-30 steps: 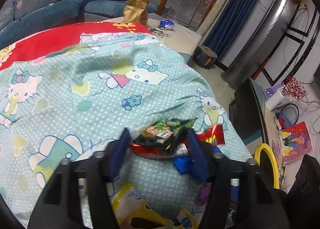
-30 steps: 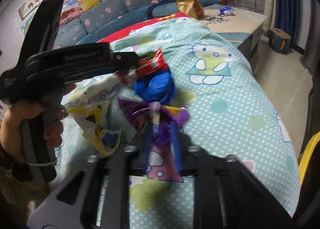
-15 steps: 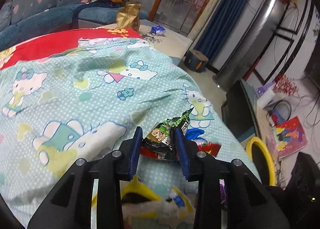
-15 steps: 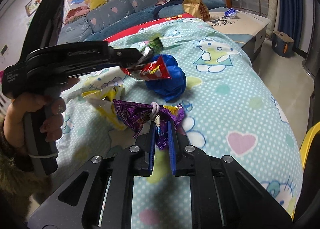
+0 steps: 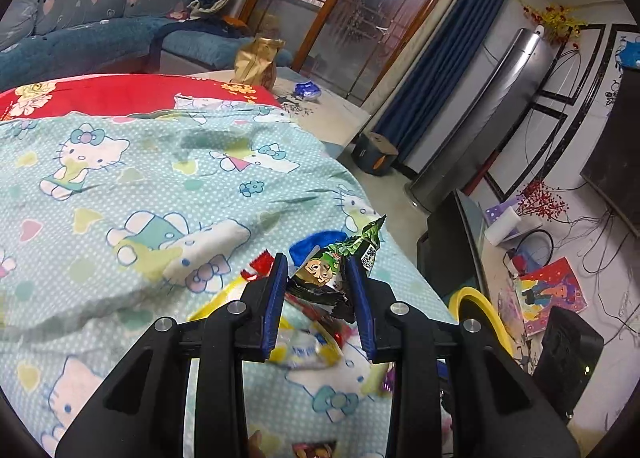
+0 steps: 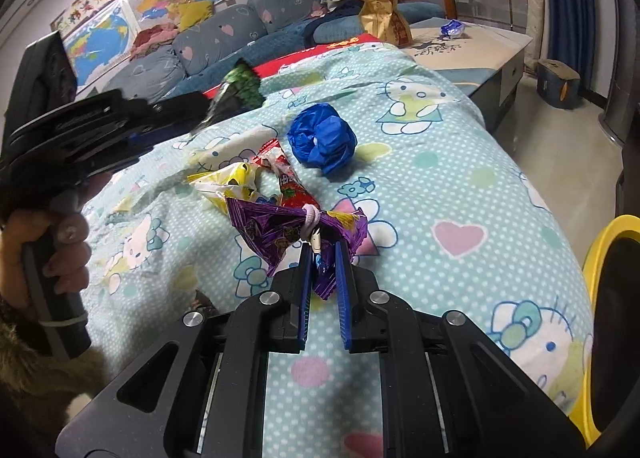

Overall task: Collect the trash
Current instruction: 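Carry the green wrapper and purple wrapper over the yellow bin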

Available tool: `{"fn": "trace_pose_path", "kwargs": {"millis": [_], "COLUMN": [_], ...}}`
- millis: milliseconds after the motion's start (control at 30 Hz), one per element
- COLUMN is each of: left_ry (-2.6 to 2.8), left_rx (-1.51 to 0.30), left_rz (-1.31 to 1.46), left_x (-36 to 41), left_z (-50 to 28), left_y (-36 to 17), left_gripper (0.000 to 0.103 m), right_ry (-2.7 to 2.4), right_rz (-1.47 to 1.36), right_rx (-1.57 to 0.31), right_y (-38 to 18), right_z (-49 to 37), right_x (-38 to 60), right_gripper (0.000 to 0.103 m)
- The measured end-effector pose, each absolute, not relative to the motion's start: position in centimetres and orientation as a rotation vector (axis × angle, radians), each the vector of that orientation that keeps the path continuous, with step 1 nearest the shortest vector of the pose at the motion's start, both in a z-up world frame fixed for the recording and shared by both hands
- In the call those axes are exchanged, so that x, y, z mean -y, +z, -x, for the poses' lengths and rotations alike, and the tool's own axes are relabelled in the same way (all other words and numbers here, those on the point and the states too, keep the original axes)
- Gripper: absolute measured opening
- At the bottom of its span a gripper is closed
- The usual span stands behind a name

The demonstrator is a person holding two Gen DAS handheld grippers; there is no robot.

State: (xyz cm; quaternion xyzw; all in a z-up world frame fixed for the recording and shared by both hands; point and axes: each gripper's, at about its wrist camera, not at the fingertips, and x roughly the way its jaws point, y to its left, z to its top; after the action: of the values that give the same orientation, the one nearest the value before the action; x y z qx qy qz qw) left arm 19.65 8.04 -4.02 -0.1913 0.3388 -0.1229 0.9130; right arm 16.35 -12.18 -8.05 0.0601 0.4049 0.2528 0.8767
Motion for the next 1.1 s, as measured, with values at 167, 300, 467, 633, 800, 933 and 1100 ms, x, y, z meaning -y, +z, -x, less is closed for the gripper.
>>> {"fn": "trace_pose_path", "kwargs": {"millis": [167,300,467,633,800,933,1100], "left_ry": [-0.251,-0.253,-0.264,-0.284,-0.302,-0.317,-0.336], "left_rx": [-0.678,-0.662,-0.644,-0.633,-0.62,-0.612,-0.611], "left_rz": [0.381,0.368,0.369,0.353,0.341,0.333,0.324], "left_x": [-7.7,-7.2,-6.6,-5.4,-4.4,-3.6,-2.6], "left_z": [-17.8,-16.6,-15.5,-14.6,-14.1,-13.8,-13.5], "left_y": [-3.4,-2.7,-2.1,-1.4,-0.6,-0.2,-0.1], "left_gripper": [0.03,0.03,0.029,0.029,0.029,0.027,0.027], "right_ry": [0.52,0.517,0.508,0.501,0.489,0.474,0.449], "right_rz": [-0.13,-0.134,-0.136,-0.139,-0.138,-0.146,-0.146], "right_rx": [-0.823,-0.805,-0.781,-0.756,-0.734,-0.718,-0.702], "right_y": [-7.3,-6.5,-5.6,-4.6,-3.7,-3.0,-2.4], "right_z": [-15.5,-14.8,-14.0,-13.6,-13.1,-13.0,-12.8], "right_x": [12.9,13.5,14.5,15.4,16.4,17.4,18.5], "right_gripper": [0.008,0.008,0.008,0.008,0.008,0.008,0.008]}}
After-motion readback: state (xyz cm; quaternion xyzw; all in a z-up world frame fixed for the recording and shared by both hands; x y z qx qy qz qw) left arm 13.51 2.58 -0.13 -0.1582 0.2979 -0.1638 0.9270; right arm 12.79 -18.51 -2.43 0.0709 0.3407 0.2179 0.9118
